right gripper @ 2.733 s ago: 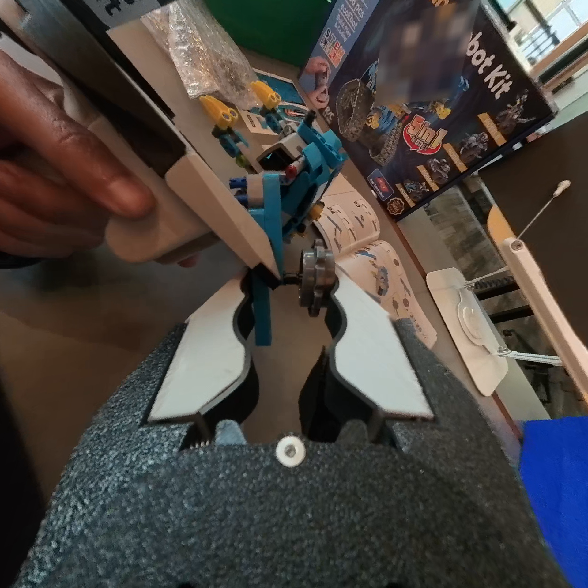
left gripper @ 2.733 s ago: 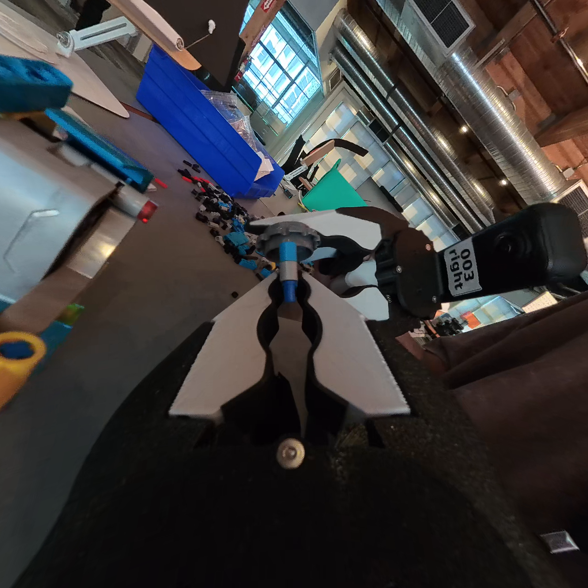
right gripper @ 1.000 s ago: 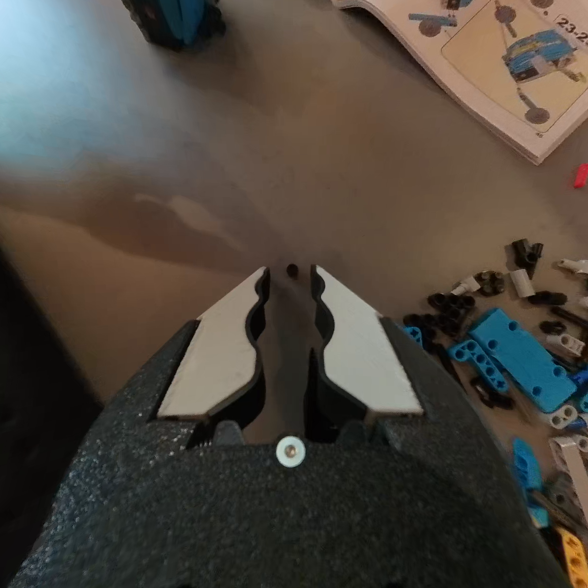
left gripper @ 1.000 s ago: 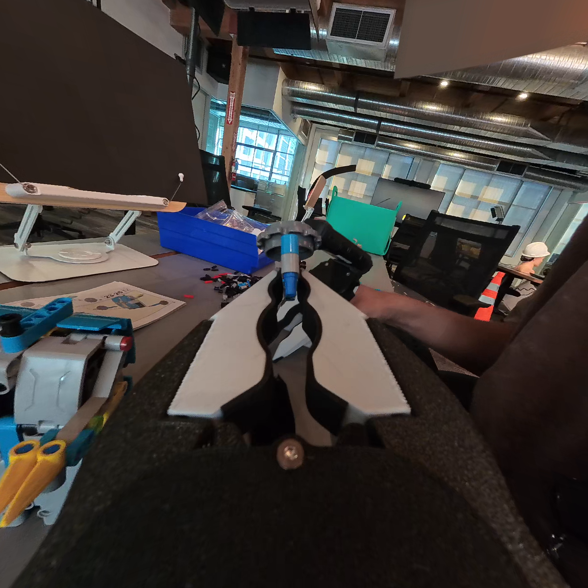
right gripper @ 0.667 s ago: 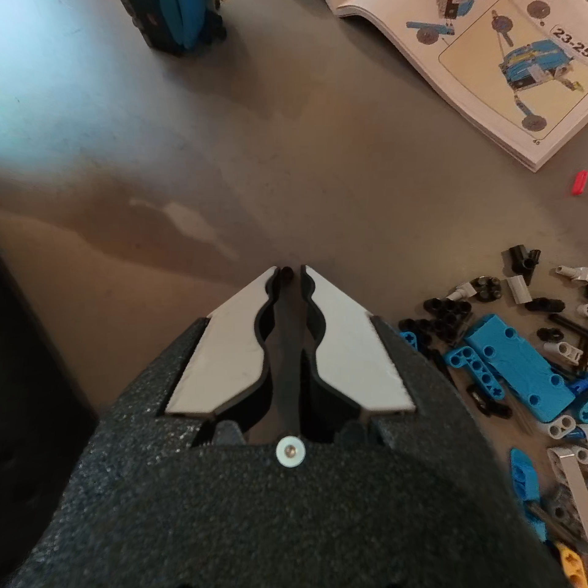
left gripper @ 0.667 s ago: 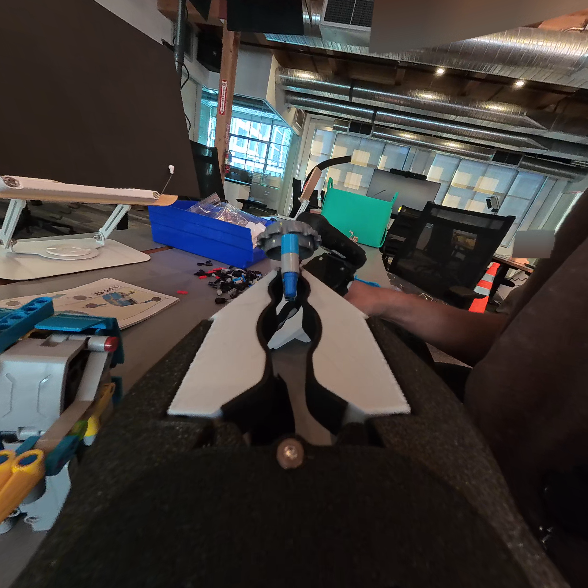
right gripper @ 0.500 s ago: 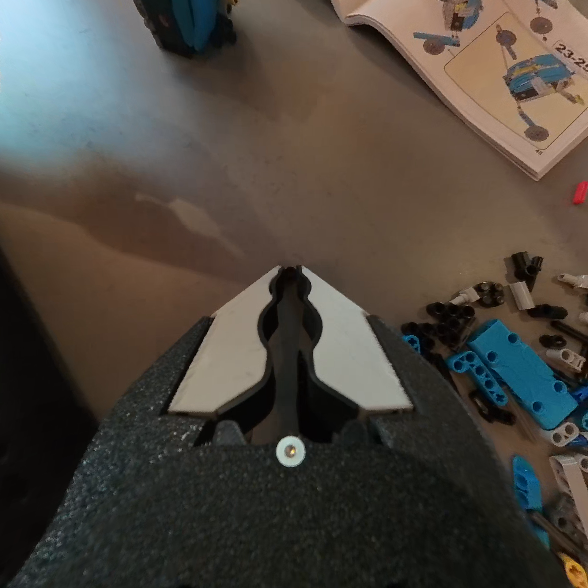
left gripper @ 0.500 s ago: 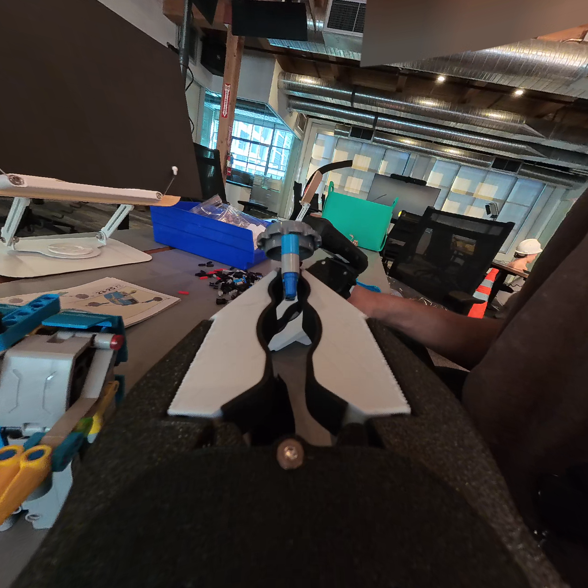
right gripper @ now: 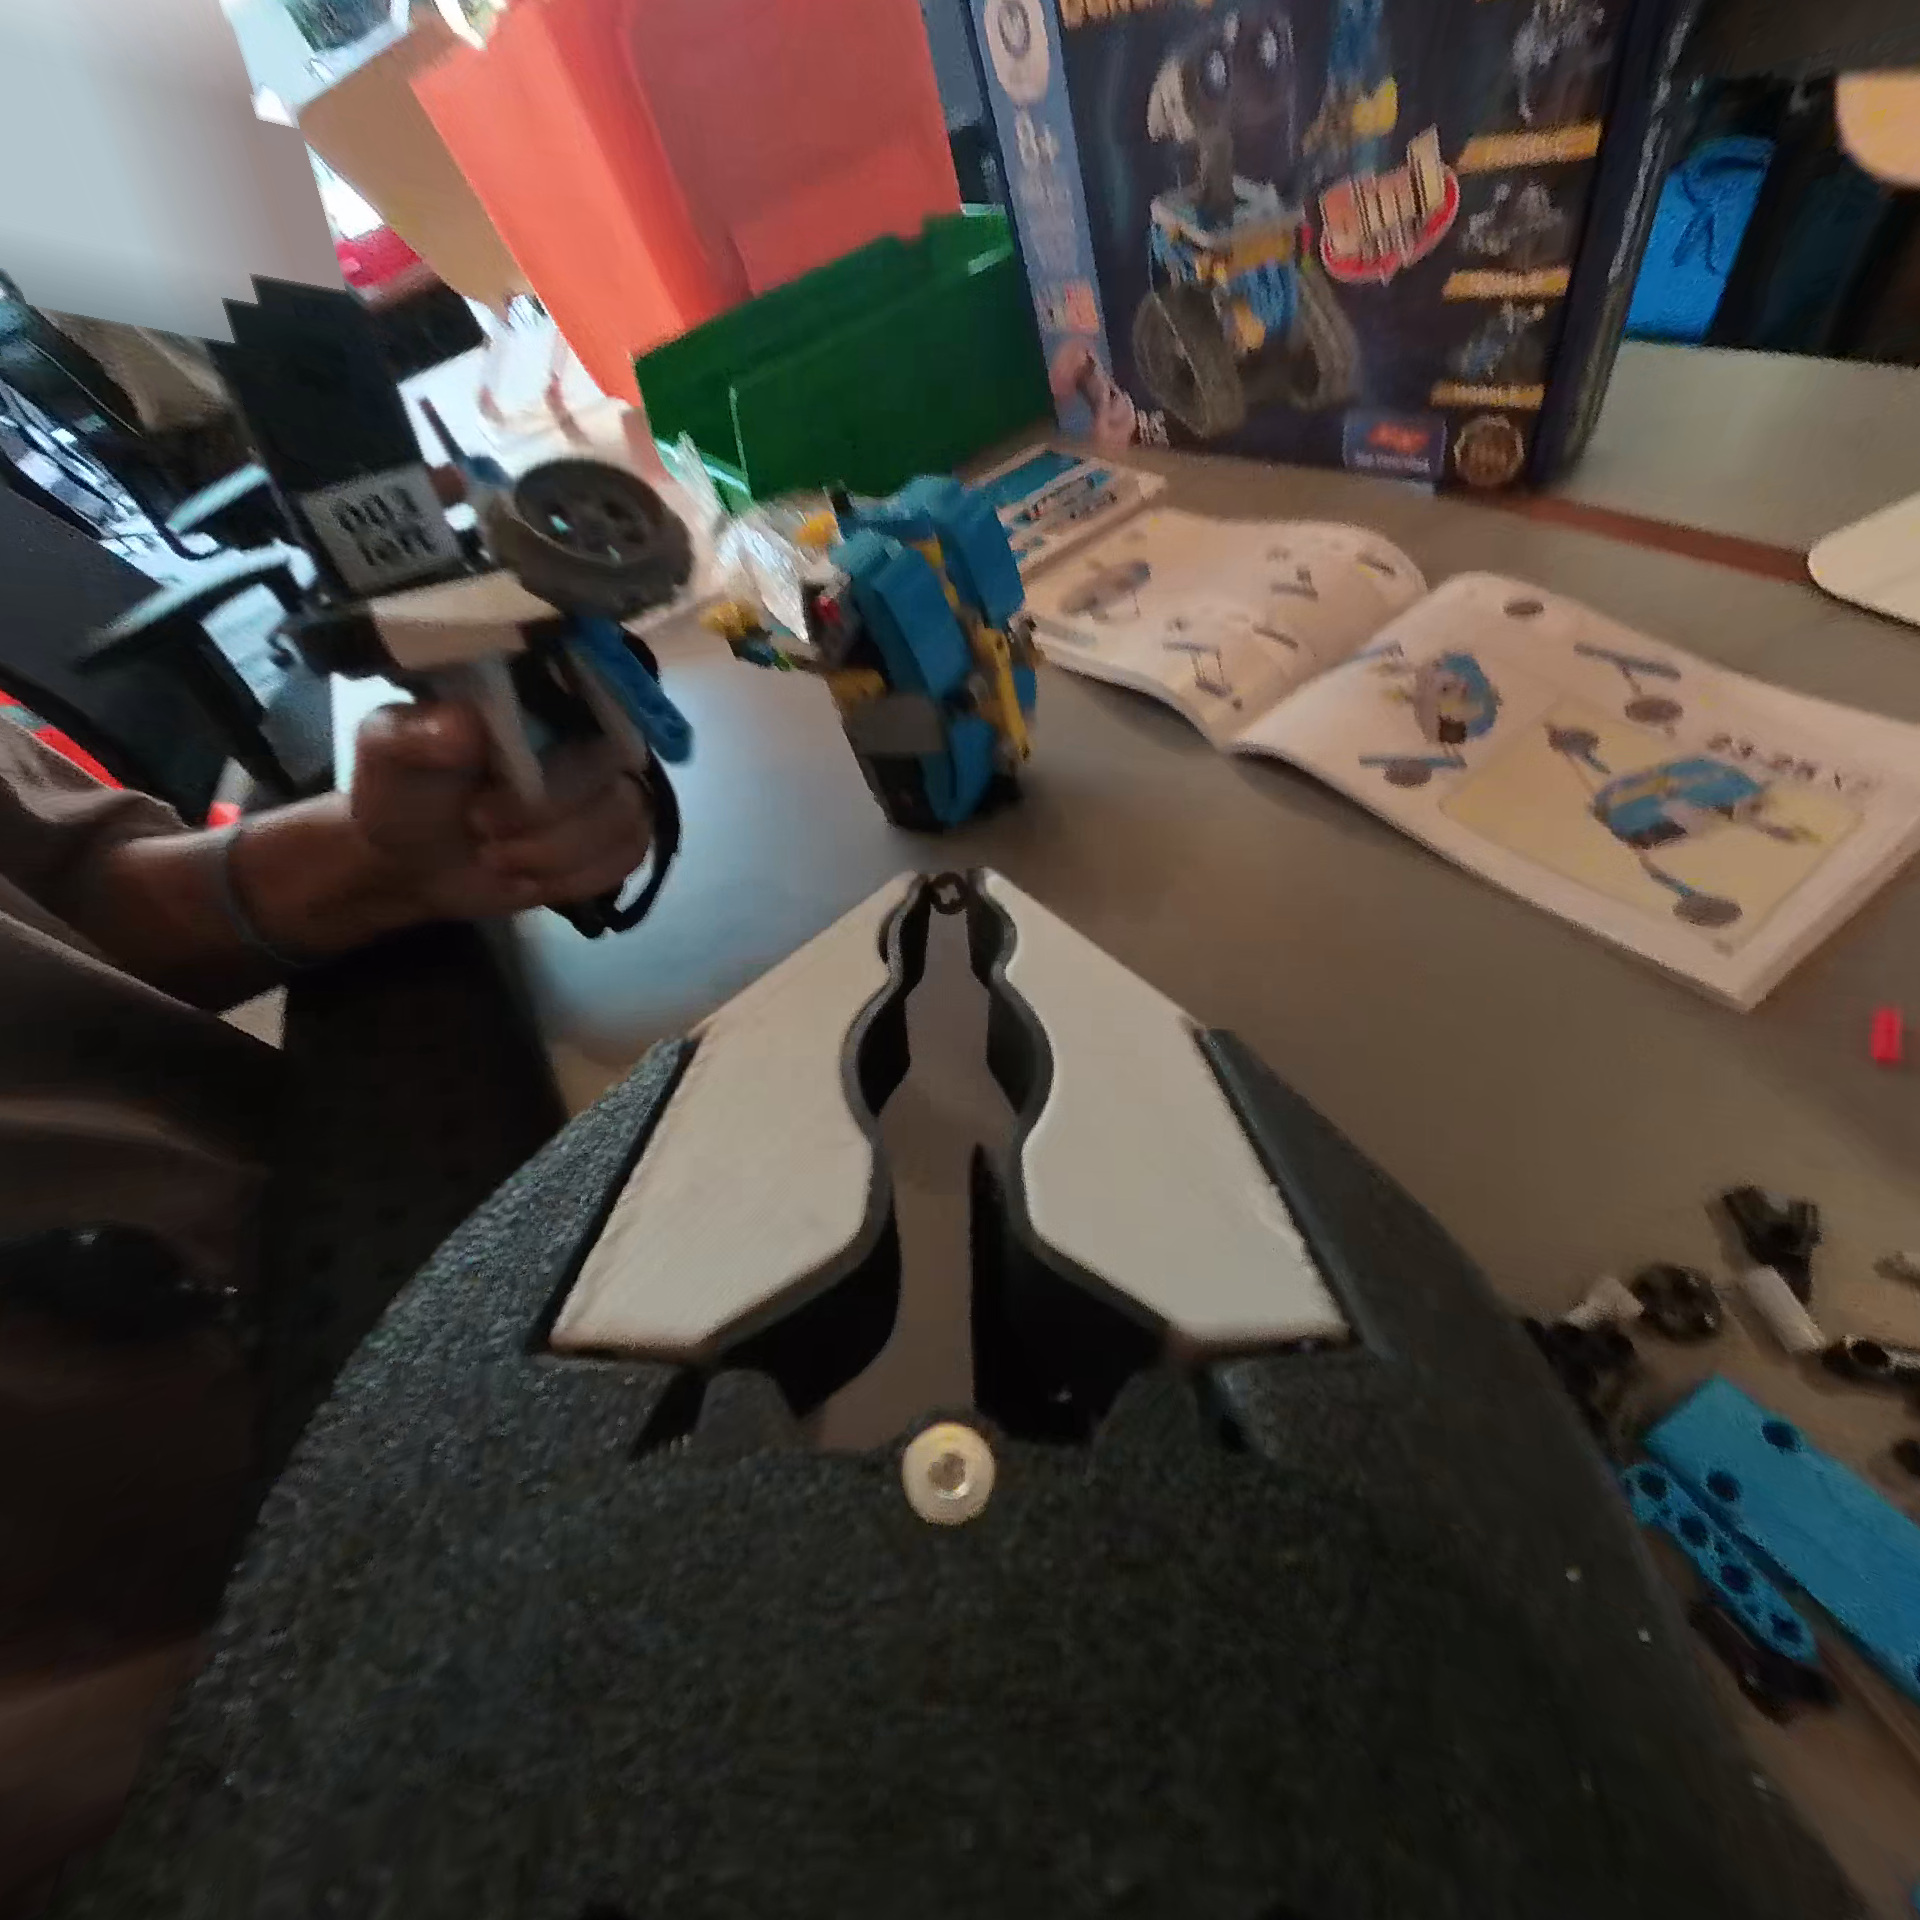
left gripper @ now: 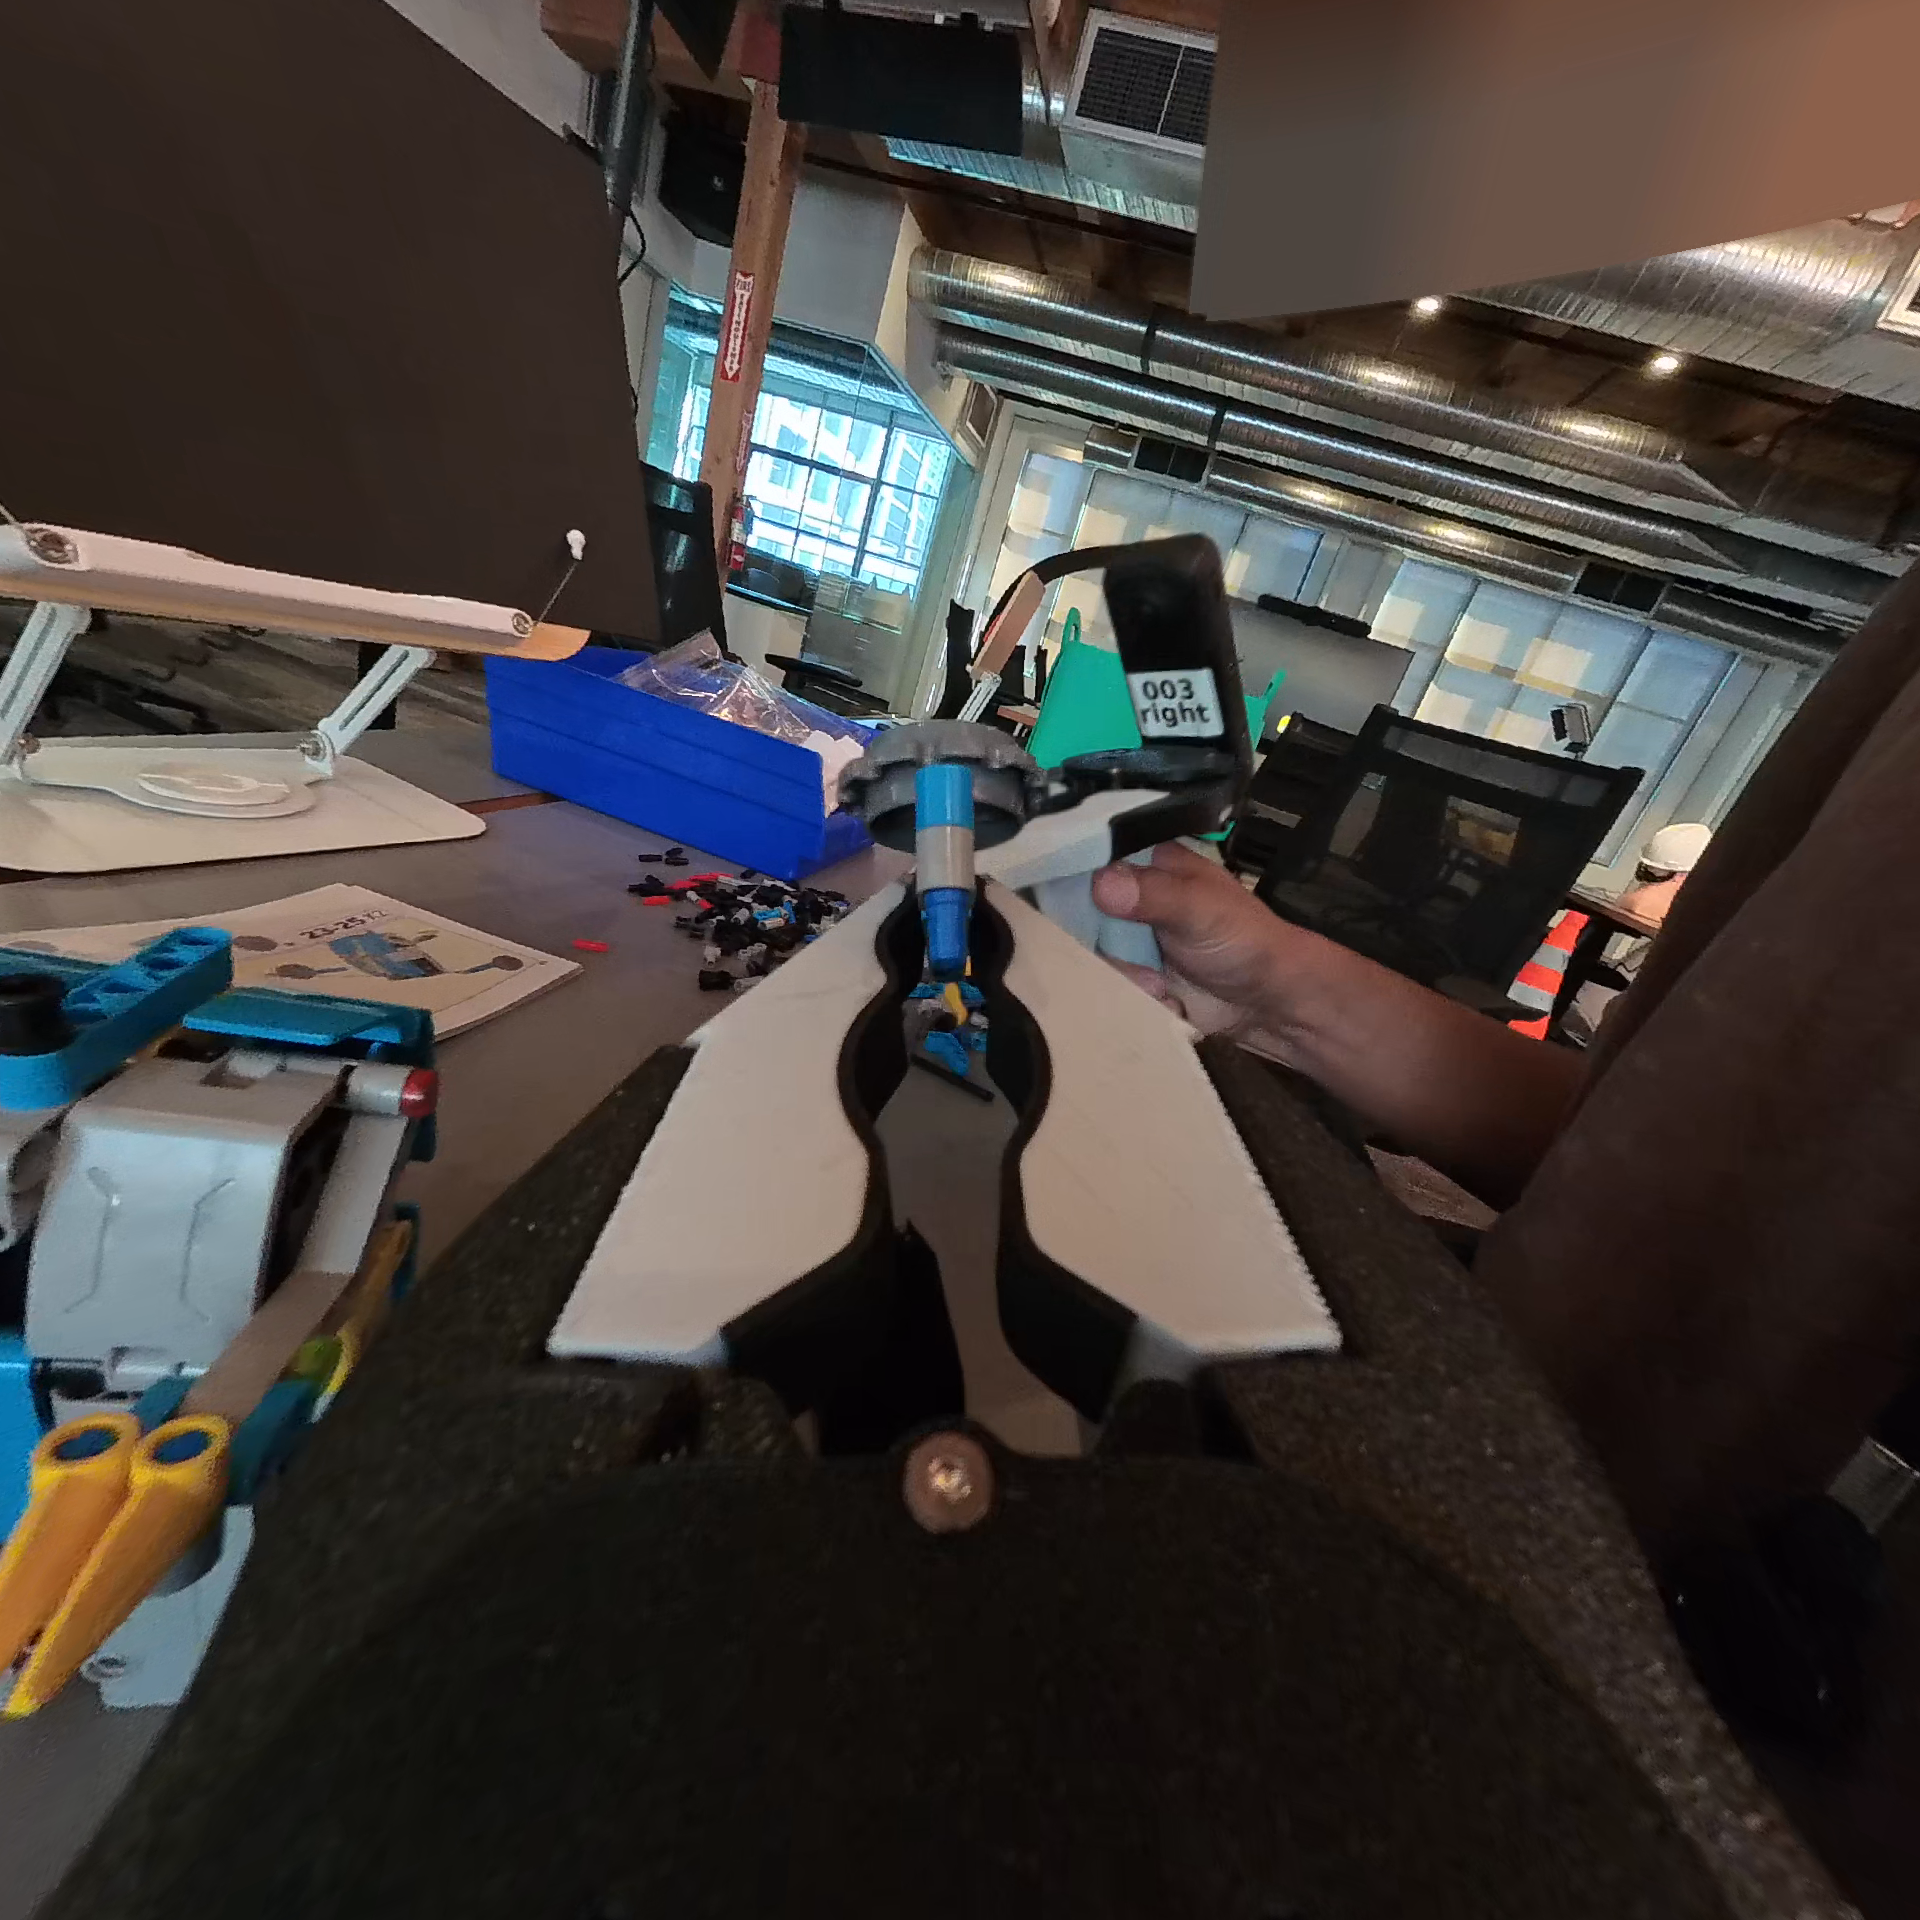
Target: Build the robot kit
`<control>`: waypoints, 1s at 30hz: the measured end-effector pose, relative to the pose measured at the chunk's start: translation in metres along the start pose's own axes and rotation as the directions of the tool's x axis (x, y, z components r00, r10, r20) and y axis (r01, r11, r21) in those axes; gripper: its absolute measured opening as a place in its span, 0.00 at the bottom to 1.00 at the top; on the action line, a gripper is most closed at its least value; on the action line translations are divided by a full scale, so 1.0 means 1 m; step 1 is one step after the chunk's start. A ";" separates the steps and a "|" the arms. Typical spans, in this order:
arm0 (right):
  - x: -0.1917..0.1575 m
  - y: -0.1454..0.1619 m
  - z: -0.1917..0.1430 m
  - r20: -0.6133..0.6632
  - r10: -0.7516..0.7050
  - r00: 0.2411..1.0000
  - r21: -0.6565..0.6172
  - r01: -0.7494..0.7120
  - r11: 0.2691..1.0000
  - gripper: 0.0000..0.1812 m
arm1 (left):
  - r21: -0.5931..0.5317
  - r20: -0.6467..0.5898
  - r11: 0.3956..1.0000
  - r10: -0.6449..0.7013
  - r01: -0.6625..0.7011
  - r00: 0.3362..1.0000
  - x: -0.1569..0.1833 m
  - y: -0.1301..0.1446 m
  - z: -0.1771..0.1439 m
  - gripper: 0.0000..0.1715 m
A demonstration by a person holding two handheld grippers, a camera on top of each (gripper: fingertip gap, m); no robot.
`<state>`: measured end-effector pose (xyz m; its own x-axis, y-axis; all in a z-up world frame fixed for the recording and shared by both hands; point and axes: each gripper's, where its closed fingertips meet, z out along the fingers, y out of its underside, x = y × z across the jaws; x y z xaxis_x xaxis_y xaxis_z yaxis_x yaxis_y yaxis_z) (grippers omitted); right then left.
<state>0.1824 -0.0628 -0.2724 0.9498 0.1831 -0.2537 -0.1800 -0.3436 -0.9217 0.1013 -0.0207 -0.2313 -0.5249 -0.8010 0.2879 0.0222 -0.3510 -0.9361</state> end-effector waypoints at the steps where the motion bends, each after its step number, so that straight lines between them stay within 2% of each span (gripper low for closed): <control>1: -0.003 -0.006 -0.002 0.015 0.004 1.000 0.021 -0.004 1.000 0.04 | -0.001 0.007 1.000 -0.001 0.001 1.000 -0.001 0.000 0.000 0.04; 5: -0.009 -0.020 -0.003 0.055 0.026 0.998 0.056 -0.029 0.998 0.04 | -0.008 0.024 1.000 0.001 -0.001 1.000 -0.004 0.001 -0.001 0.04; 13: -0.018 -0.028 0.003 0.130 0.084 0.988 0.084 -0.095 0.992 0.04 | -0.010 0.023 1.000 -0.006 0.006 1.000 -0.004 0.001 -0.002 0.04; 17: -0.042 -0.053 0.006 0.274 0.111 0.955 0.133 -0.152 0.979 0.03 | 0.005 -0.010 1.000 0.004 -0.004 1.000 0.002 -0.002 -0.002 0.04; 23: -0.075 -0.065 0.016 0.365 0.013 0.931 0.067 -0.040 0.997 0.04 | -0.036 -0.040 0.997 0.074 -0.075 0.996 0.014 0.005 0.003 0.04; 30: -0.086 -0.052 0.027 0.392 -0.017 0.920 -0.045 0.038 0.998 0.04 | -0.037 -0.060 0.994 0.100 -0.102 0.993 0.021 0.006 0.004 0.04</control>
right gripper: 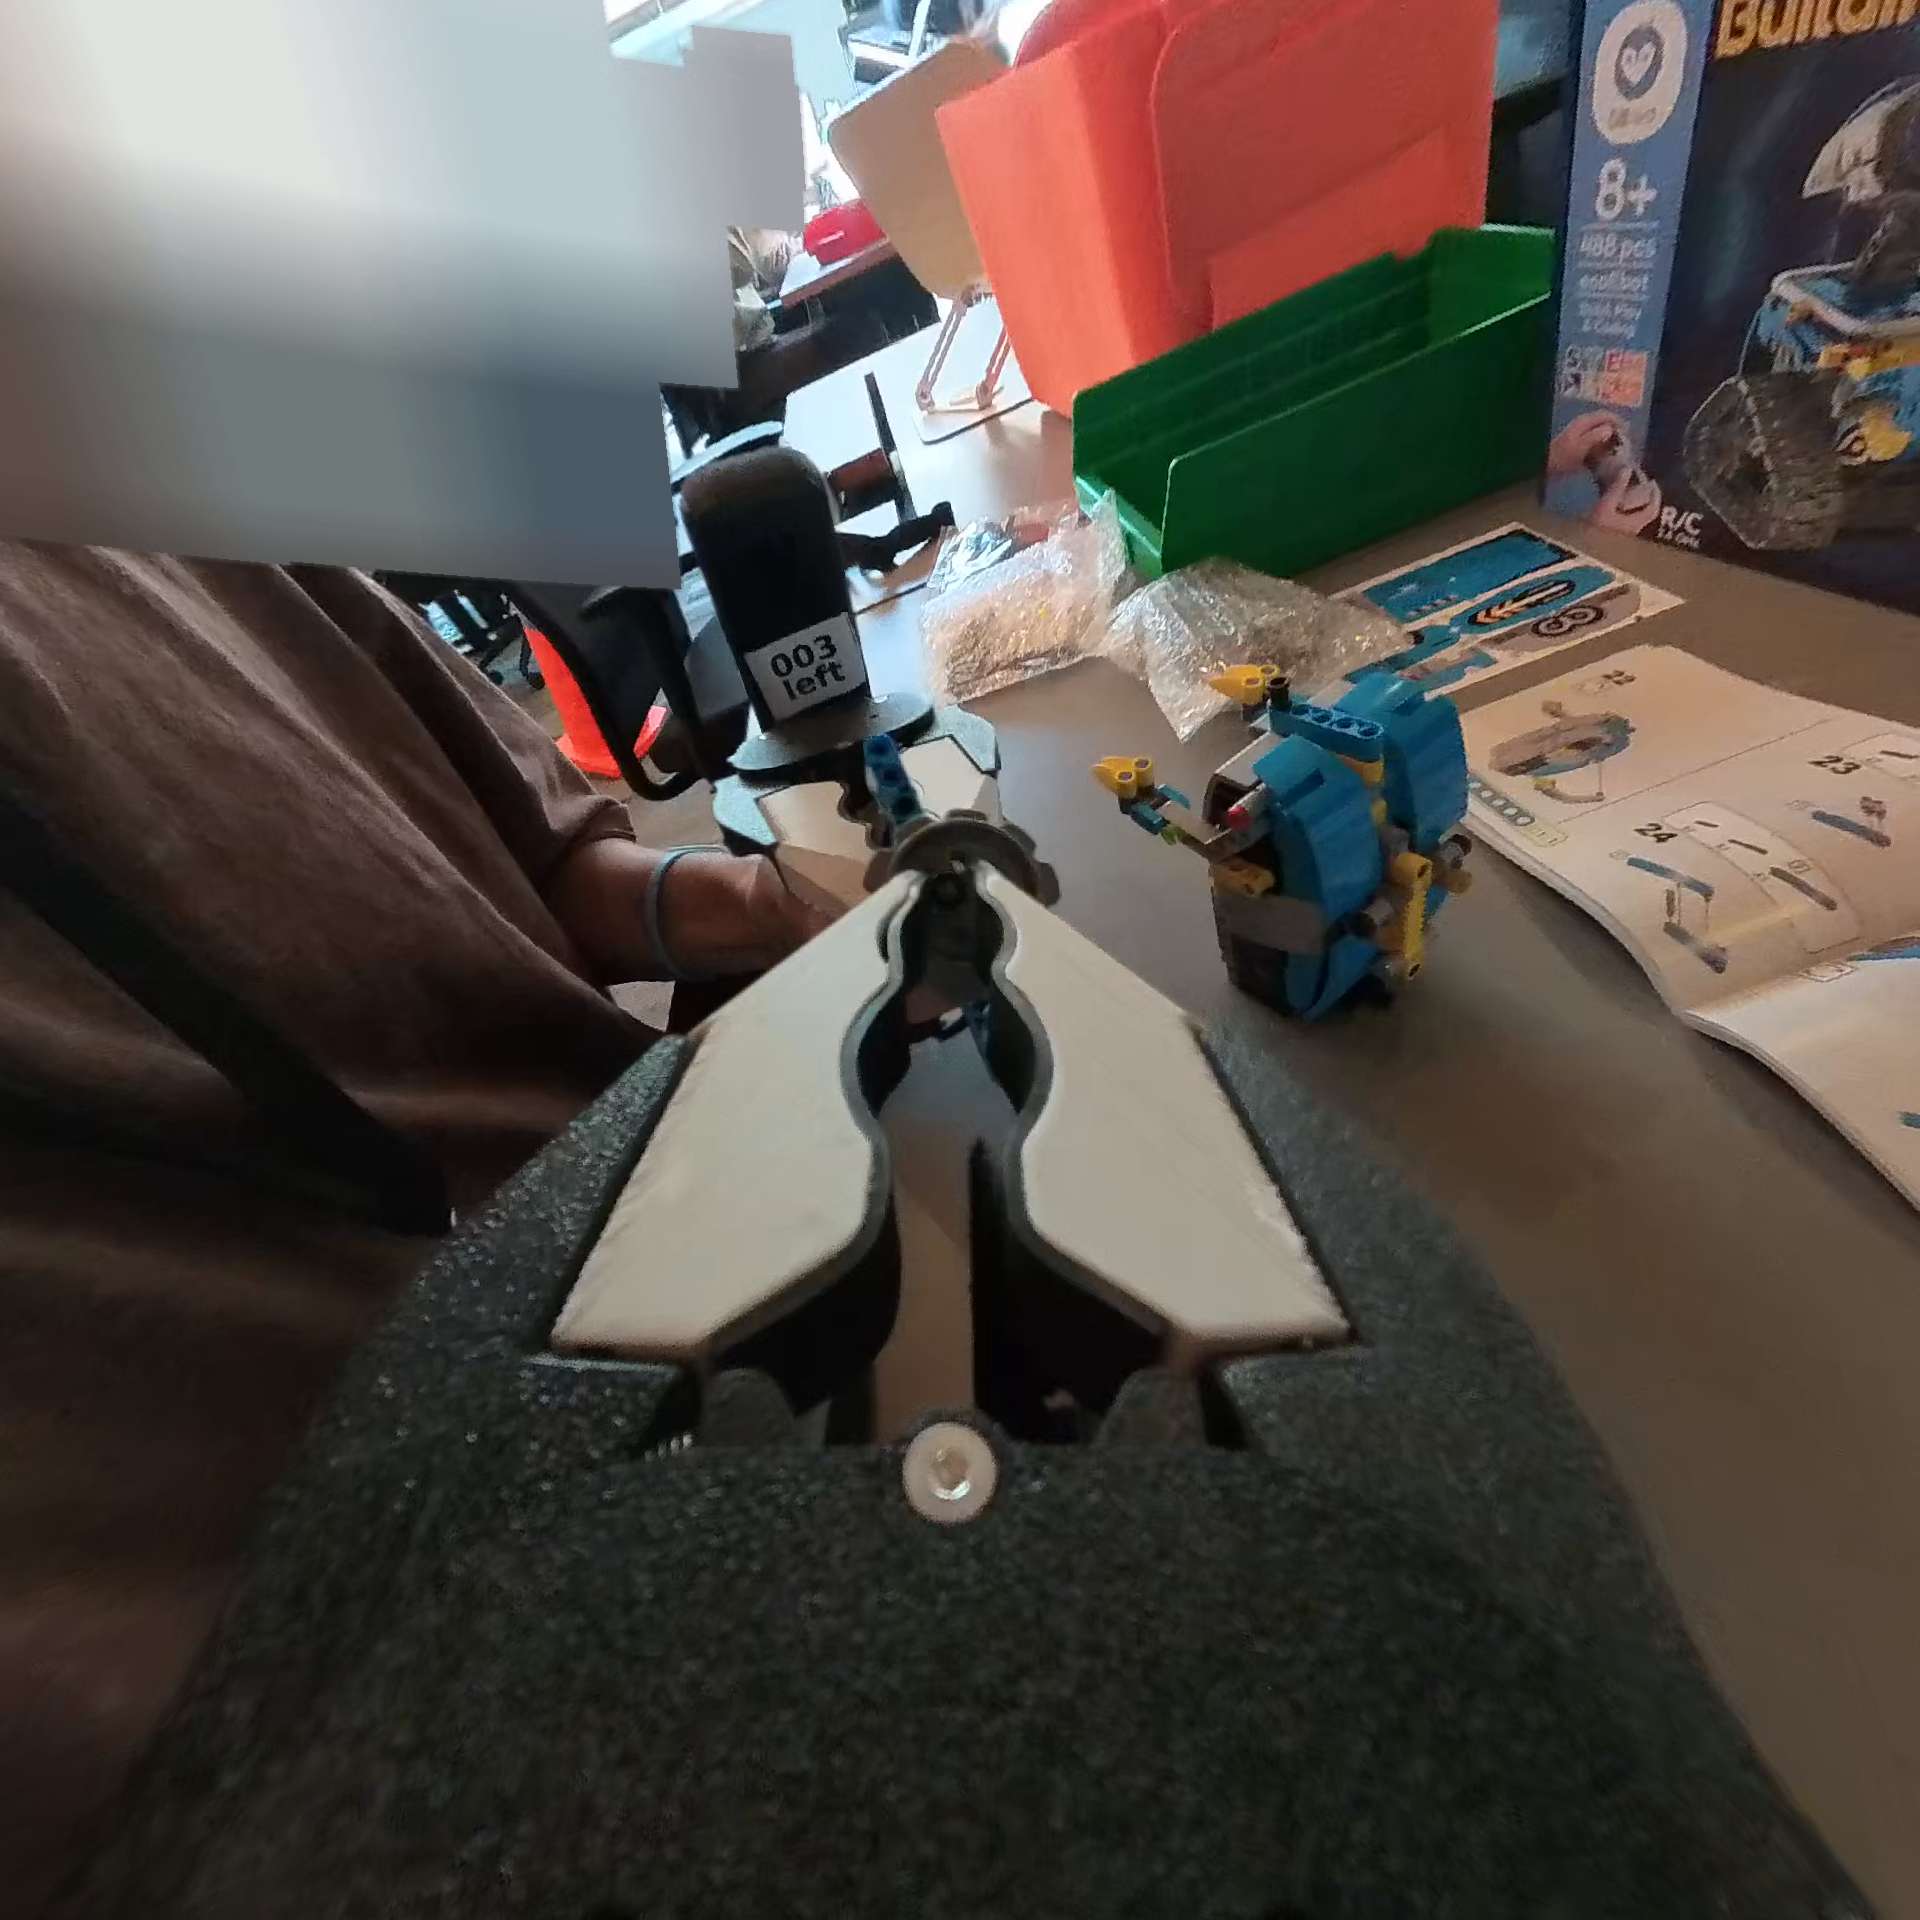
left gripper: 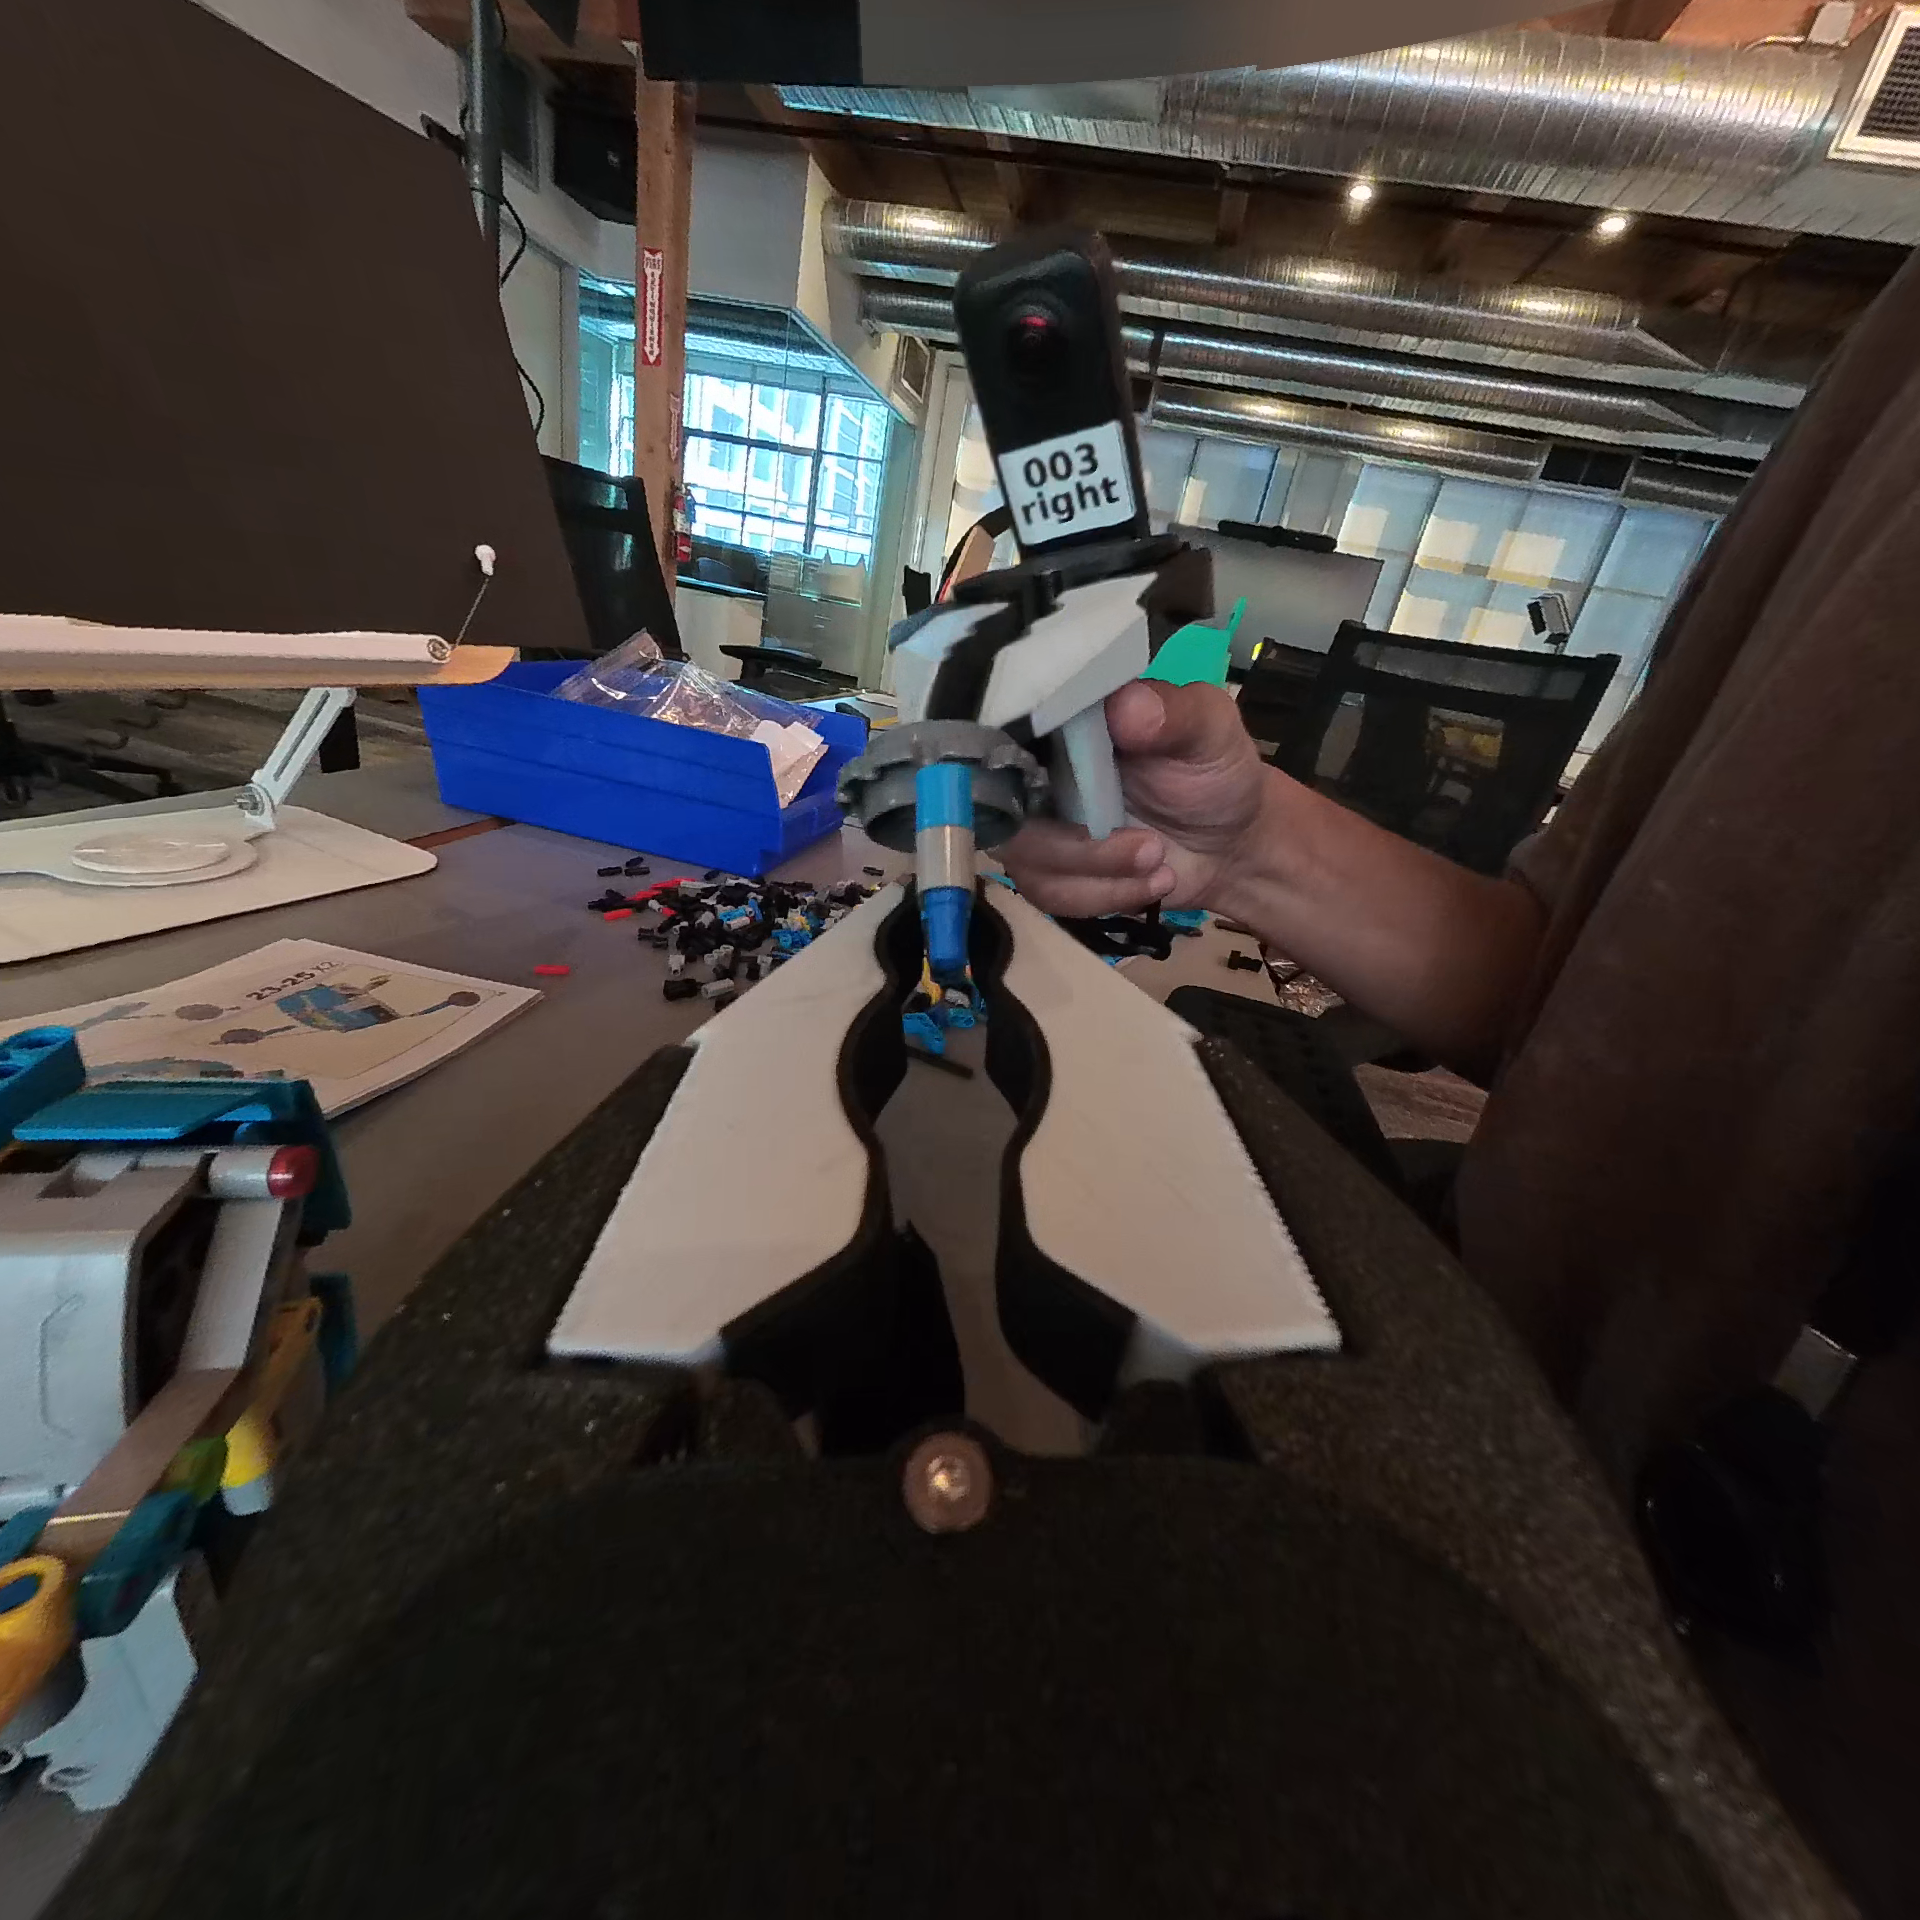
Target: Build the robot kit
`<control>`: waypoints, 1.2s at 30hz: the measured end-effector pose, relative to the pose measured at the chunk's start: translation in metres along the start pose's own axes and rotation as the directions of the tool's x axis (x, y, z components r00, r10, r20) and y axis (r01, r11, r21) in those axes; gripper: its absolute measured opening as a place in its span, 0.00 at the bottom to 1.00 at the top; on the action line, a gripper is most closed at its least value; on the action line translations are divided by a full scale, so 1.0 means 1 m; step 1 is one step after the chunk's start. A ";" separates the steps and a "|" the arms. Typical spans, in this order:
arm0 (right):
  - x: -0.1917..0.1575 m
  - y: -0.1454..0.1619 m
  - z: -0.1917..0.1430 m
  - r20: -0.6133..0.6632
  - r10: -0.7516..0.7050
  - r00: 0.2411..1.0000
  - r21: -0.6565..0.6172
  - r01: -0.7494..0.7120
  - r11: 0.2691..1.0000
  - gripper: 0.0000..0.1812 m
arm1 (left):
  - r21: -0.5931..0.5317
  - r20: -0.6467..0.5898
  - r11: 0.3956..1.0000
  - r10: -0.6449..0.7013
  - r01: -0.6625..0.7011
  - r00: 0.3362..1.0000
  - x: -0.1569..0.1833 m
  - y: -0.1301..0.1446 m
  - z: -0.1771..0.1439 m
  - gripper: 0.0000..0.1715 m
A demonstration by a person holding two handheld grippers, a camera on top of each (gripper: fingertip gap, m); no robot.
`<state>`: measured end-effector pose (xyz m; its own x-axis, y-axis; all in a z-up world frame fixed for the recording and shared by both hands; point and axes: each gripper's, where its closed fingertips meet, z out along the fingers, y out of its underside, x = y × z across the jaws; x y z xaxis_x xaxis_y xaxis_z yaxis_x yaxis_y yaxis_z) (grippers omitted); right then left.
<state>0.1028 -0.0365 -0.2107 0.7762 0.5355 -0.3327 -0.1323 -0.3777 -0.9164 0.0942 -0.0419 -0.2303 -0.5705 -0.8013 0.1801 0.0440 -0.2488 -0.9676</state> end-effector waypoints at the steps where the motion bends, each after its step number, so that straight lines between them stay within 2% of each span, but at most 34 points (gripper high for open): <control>1: 0.000 0.001 0.001 0.005 0.006 1.000 -0.003 -0.006 1.000 0.04 | -0.002 -0.002 1.000 0.002 -0.002 1.000 0.001 0.000 0.000 0.04; 10: -0.001 0.006 -0.001 0.039 0.034 0.999 -0.073 -0.031 0.997 0.04 | -0.029 0.005 0.999 0.040 -0.040 0.999 0.003 0.004 0.003 0.04; 15: -0.002 0.013 -0.001 0.047 0.061 0.997 -0.146 -0.054 0.988 0.04 | -0.089 0.014 0.989 0.119 -0.117 0.993 0.007 0.014 0.006 0.04; 21: 0.000 0.019 -0.005 0.050 0.070 0.996 -0.223 -0.057 0.973 0.04 | -0.098 0.010 0.991 0.098 -0.096 0.995 0.008 0.016 0.007 0.04; 27: -0.006 0.009 -0.005 0.102 0.077 0.992 -0.151 -0.062 0.987 0.04 | -0.037 -0.010 0.998 0.046 -0.046 0.999 0.010 0.006 0.005 0.04; 36: -0.006 0.009 -0.004 0.097 0.082 0.992 -0.135 -0.068 0.988 0.04 | -0.037 -0.011 0.998 0.042 -0.042 0.999 0.009 0.006 0.005 0.04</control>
<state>0.0995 -0.0458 -0.2162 0.6991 0.5740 -0.4264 -0.1001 -0.5119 -0.8532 0.0931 -0.0534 -0.2336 -0.5767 -0.8053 0.1376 0.0380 -0.1947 -0.9801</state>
